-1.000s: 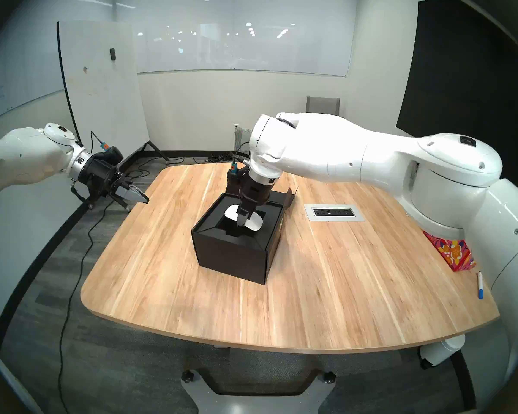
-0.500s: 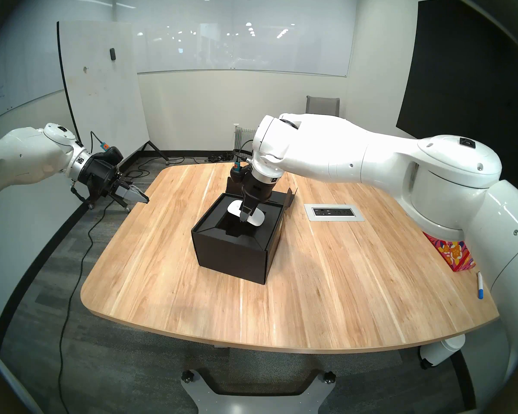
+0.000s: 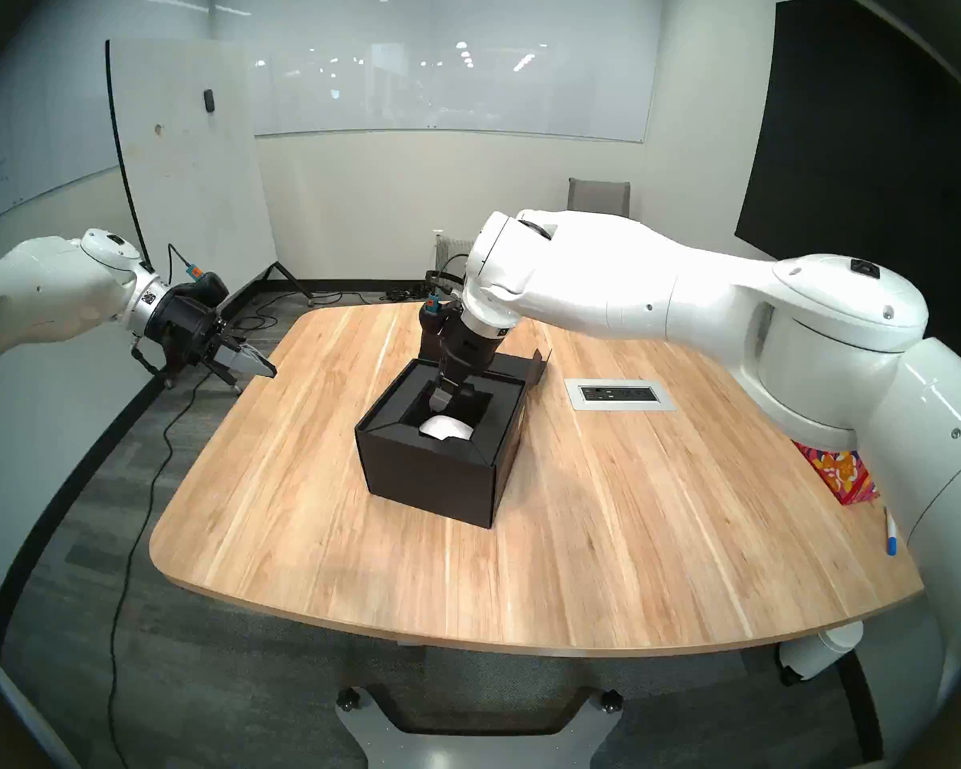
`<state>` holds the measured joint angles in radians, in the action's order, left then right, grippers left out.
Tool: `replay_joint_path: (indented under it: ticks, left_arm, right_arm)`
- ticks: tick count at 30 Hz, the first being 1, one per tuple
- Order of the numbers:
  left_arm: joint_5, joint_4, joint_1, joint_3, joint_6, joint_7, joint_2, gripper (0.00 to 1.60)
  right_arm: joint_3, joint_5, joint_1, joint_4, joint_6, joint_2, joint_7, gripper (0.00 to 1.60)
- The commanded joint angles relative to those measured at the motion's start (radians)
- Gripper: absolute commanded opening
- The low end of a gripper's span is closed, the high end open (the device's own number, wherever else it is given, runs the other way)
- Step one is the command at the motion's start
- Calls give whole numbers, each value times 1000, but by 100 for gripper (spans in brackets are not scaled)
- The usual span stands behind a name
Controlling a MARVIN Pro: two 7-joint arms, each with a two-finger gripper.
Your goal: Open the box and place the mouse inside
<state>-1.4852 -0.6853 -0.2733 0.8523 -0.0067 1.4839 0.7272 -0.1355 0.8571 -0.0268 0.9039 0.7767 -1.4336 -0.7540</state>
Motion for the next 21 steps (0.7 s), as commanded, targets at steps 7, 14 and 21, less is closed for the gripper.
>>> replay_joint_path:
  ticks: [7,14,21]
  left_arm:
    - [-8,-1,-22,-3,0,0,0,0]
    - [-7,-1,-21,-4,0,0,0,0]
    - [-7,-1,-21,-4,0,0,1,0]
  right_arm:
    - [9,2,-29,17,5,4,1,160]
    - [5,-3,-53,50,41,23,6,160]
    - [7,-9,-80,86,87,34,12,160]
